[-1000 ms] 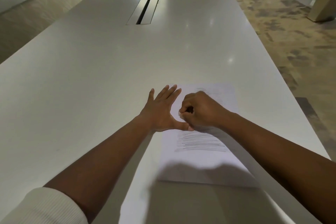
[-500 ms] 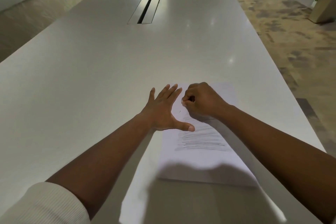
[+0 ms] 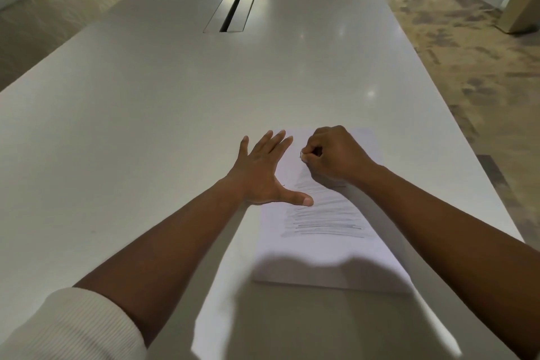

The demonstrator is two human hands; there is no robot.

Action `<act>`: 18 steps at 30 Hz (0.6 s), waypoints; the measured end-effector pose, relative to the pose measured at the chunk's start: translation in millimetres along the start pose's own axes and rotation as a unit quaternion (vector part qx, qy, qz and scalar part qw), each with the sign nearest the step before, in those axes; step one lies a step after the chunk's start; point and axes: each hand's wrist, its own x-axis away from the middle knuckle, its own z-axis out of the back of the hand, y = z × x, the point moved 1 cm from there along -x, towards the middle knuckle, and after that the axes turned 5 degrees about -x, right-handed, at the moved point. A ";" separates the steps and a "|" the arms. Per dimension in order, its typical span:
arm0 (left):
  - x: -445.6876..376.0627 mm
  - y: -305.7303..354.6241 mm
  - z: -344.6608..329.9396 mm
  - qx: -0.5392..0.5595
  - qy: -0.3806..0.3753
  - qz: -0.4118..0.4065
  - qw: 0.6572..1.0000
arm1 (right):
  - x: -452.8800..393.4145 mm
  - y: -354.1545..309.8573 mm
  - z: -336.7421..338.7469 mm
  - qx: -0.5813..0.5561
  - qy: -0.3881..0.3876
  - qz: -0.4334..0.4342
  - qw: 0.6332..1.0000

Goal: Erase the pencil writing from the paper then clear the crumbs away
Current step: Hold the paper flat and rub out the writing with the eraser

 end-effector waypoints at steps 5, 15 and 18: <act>-1.5 -0.3 0.0 -0.004 -0.001 0.000 1.000 | 17.3 -8.8 -0.7 -0.019 -0.083 0.049 0.995; -0.4 0.9 1.7 0.000 -0.007 0.001 1.000 | 3.1 14.6 14.1 0.008 0.028 -0.029 0.999; -1.5 0.5 0.3 0.000 -0.006 0.001 1.000 | 11.1 2.6 8.6 -0.003 -0.029 0.016 0.999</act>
